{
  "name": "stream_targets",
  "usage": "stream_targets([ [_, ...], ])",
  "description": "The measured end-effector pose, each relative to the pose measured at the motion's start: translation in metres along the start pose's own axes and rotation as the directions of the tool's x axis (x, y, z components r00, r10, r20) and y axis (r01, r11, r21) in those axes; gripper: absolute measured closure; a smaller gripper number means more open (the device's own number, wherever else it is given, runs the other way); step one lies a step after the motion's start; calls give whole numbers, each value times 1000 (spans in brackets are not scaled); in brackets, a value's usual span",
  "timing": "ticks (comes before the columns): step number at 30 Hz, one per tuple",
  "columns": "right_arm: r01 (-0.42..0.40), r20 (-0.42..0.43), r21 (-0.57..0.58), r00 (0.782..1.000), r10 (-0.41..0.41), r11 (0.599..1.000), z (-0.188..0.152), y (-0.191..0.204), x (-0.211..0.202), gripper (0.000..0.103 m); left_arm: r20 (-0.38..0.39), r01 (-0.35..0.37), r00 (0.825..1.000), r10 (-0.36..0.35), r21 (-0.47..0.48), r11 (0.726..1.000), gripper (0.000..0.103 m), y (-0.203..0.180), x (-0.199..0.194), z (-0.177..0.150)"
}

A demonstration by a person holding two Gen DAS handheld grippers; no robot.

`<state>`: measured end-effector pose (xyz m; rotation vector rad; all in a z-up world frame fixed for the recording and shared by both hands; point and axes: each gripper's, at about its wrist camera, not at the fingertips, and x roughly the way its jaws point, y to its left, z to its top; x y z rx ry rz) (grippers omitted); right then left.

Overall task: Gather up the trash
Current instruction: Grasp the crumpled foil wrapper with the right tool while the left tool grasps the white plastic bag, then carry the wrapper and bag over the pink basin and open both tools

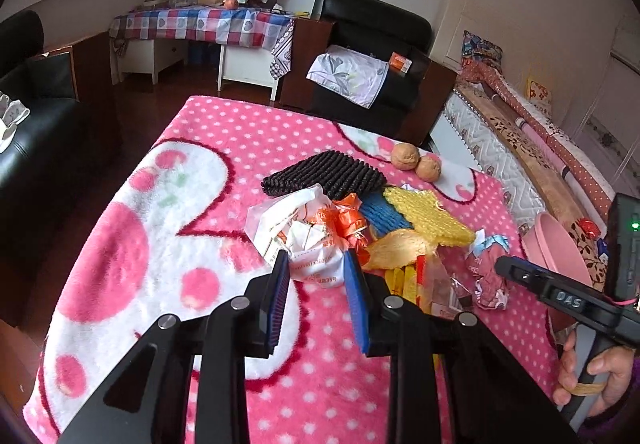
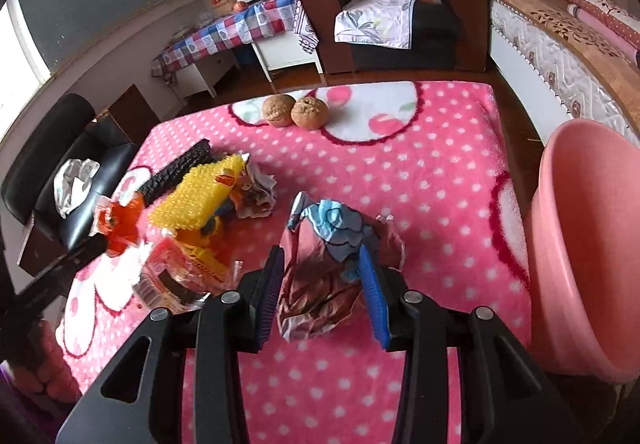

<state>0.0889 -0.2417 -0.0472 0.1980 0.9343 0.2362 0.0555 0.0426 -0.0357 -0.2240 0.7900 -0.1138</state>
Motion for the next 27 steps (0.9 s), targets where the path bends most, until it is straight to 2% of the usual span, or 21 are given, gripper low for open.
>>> stream_targets([
  [4, -24, -18, 18, 1000, 24, 1000, -2, -2, 7, 64, 7, 3, 1000, -3, 3, 1000, 76, -3, -7, -2],
  [5, -27, -17, 18, 999, 27, 999, -2, -3, 8, 72, 9, 4, 1000, -4, 4, 1000, 76, -4, -9, -2],
  [8, -41, -13, 14, 999, 41, 999, -4, -3, 7, 81, 19, 5, 1000, -5, 11, 1000, 76, -6, -16, -2],
  [11, -52, 8, 0, 999, 52, 999, -4, -2, -1, 85, 28, 6, 1000, -7, 13, 1000, 76, -9, -21, 0],
  [20, -110, 84, -54, 990, 114, 993, -5, 1, -42, 86, 67, 36, 997, -40, 49, 998, 76, -32, -39, 7],
  [27, -134, 135, -45, 981, 139, 990, -6, -7, -64, 86, 72, 69, 995, -76, 92, 993, 76, -63, -42, 12],
])
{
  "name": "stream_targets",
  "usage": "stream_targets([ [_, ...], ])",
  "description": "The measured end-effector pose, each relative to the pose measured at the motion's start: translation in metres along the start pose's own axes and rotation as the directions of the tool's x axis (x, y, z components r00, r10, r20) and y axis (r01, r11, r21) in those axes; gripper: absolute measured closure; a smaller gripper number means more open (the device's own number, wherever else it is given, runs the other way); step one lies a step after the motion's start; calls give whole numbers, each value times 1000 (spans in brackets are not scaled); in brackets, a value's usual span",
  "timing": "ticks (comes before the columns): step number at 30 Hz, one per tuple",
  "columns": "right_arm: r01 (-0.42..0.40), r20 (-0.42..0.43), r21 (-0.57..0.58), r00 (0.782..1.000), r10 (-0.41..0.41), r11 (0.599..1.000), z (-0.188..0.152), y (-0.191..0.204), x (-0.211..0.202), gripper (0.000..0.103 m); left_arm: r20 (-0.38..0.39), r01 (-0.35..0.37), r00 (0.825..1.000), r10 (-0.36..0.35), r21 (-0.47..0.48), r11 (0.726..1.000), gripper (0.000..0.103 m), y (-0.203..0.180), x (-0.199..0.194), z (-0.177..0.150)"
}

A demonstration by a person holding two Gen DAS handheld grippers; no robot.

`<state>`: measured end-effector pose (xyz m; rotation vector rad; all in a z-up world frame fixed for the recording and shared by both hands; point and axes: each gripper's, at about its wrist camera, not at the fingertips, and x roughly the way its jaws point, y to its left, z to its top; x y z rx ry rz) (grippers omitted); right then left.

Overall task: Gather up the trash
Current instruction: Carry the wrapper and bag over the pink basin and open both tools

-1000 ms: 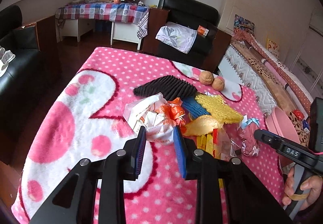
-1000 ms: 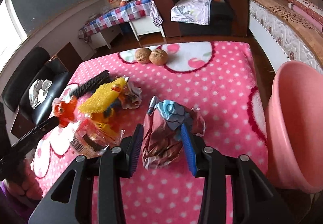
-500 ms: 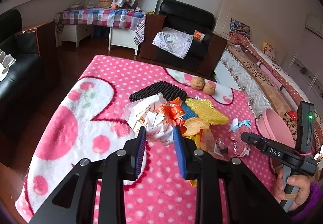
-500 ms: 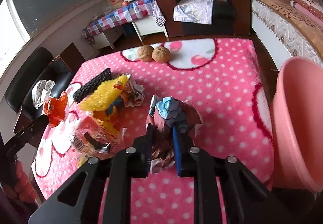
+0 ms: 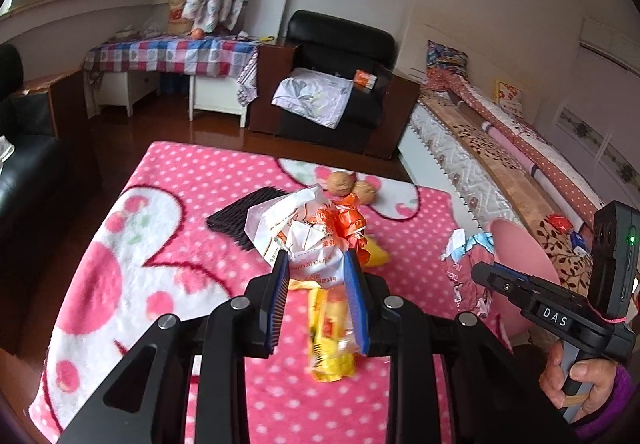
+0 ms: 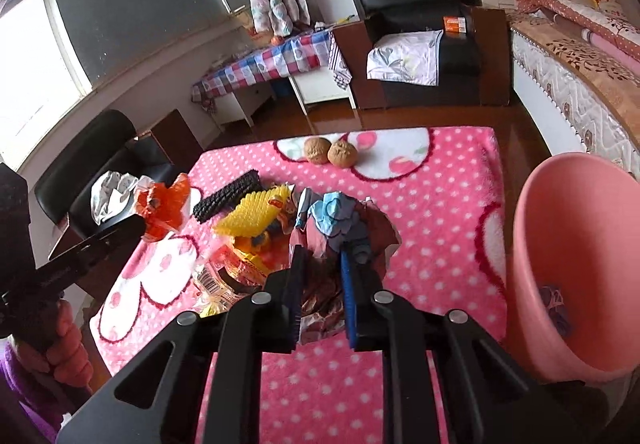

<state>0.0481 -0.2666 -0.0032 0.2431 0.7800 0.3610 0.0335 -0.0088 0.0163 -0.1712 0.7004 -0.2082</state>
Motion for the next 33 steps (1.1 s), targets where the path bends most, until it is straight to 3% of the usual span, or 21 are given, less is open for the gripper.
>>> stream_targets([
  [15, 75, 83, 84, 993, -82, 994, -4, -44, -38, 86, -13, 120, 993, -119, 119, 986, 76, -75, 19, 14],
  [26, 185, 122, 190, 970, -210, 964, -11, -102, -63, 86, -63, 246, 969, -238, 227, 942, 76, -146, 46, 13],
  [33, 247, 132, 240, 950, -283, 939, -18, -134, -78, 86, -126, 333, 943, -309, 285, 899, 76, -192, 66, 4],
])
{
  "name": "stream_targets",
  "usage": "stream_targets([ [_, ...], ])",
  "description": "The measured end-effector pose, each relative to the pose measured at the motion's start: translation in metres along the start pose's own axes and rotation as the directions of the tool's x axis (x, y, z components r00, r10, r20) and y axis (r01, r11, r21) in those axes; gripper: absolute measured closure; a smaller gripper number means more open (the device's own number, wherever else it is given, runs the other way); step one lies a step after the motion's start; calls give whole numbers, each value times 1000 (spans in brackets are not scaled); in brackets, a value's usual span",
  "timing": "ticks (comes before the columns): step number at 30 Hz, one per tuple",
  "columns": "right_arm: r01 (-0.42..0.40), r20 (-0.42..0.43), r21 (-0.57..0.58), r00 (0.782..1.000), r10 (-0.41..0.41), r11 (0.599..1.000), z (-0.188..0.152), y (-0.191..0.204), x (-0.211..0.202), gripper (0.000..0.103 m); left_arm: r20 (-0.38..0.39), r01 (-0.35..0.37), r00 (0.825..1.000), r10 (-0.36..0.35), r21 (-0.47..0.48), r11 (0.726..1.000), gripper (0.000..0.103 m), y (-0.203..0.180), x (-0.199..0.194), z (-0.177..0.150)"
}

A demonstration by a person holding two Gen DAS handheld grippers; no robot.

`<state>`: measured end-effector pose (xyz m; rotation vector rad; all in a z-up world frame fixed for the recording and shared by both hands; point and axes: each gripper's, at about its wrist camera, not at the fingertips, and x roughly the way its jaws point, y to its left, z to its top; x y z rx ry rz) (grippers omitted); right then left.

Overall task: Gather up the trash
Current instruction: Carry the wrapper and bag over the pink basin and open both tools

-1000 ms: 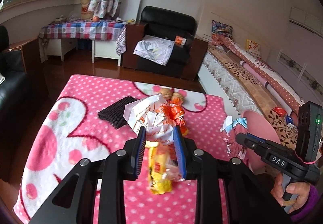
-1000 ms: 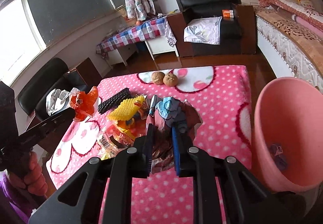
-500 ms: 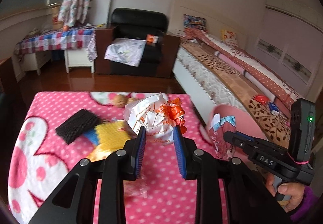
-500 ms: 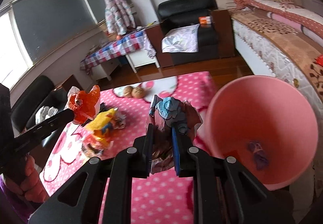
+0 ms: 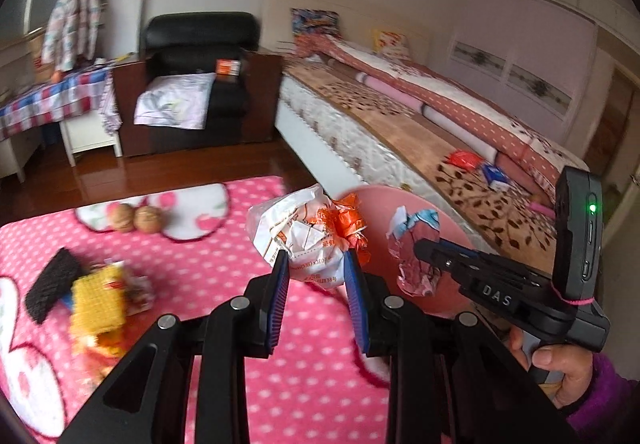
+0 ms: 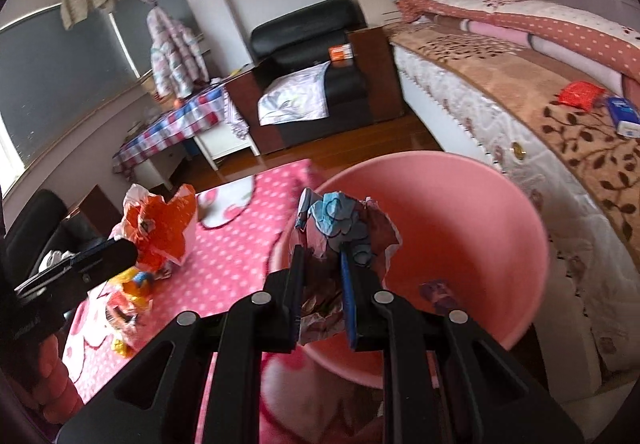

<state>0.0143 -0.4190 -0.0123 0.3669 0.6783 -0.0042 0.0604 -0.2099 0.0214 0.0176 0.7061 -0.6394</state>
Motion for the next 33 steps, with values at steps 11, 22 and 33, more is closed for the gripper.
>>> stream_targets([
  [11, 63, -18, 33, 998, -62, 997, -5, -33, 3, 86, -106, 88, 991, -82, 52, 995, 76, -41, 53, -4],
  [22, 85, -36, 49, 996, -83, 995, -11, -42, 9, 86, -166, 110, 981, -100, 53, 992, 75, -49, 76, -9],
  [33, 106, -70, 104, 993, -99, 989, -14, -53, 14, 79, -170, 106, 980, -99, 32, 994, 62, -47, 83, -6],
])
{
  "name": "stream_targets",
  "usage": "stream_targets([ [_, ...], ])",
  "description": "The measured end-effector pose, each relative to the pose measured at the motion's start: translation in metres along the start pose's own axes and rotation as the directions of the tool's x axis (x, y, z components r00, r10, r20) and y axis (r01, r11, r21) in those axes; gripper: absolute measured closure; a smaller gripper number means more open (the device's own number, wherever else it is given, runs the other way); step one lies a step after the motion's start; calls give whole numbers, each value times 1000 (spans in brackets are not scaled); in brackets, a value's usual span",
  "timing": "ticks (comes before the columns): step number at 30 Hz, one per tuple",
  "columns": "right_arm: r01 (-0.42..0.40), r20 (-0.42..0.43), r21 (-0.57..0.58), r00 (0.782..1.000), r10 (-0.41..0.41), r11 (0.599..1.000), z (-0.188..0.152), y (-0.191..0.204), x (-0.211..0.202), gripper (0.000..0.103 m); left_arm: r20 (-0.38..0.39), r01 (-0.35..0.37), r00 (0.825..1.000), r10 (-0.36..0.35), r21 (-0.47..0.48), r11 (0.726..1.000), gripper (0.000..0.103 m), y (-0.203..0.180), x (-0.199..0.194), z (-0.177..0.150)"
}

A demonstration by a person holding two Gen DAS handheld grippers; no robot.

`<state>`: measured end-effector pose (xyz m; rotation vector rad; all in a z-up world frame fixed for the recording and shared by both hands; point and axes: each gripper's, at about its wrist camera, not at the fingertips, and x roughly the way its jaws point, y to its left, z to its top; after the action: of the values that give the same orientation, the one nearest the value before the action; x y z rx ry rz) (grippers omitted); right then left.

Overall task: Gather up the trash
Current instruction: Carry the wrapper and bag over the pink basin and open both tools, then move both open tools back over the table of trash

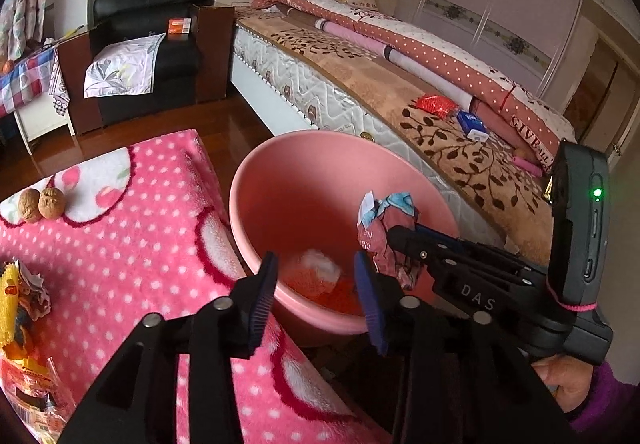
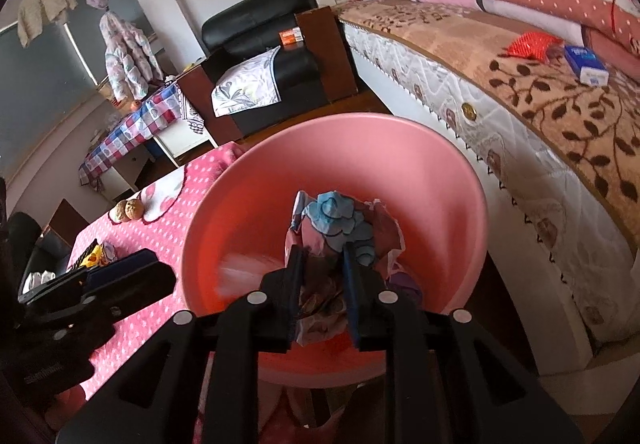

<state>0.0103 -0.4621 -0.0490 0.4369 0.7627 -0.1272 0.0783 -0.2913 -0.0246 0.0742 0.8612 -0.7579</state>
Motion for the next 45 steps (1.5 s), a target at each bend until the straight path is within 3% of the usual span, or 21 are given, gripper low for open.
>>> stream_targets([
  [5, -1, 14, 3, 1000, 1, 1000, 2, -1, -3, 70, 15, -7, 1000, 7, -16, 1000, 62, 4, -7, 1],
  [15, -8, 50, -57, 999, 10, 998, 2, 19, -16, 69, 58, -27, 998, 31, -58, 998, 61, 14, -29, 1],
  [28, -62, 94, -155, 993, 77, 986, -5, 69, -31, 69, 129, -114, 983, 127, -106, 988, 61, 45, -71, -9],
  [38, -144, 47, -220, 986, 158, 965, -17, 115, -27, 70, 169, -213, 955, 243, -178, 961, 61, 92, -118, -30],
  [45, -219, -8, -250, 974, 225, 943, -17, 148, -22, 70, 181, -285, 924, 338, -268, 920, 61, 136, -155, -52],
])
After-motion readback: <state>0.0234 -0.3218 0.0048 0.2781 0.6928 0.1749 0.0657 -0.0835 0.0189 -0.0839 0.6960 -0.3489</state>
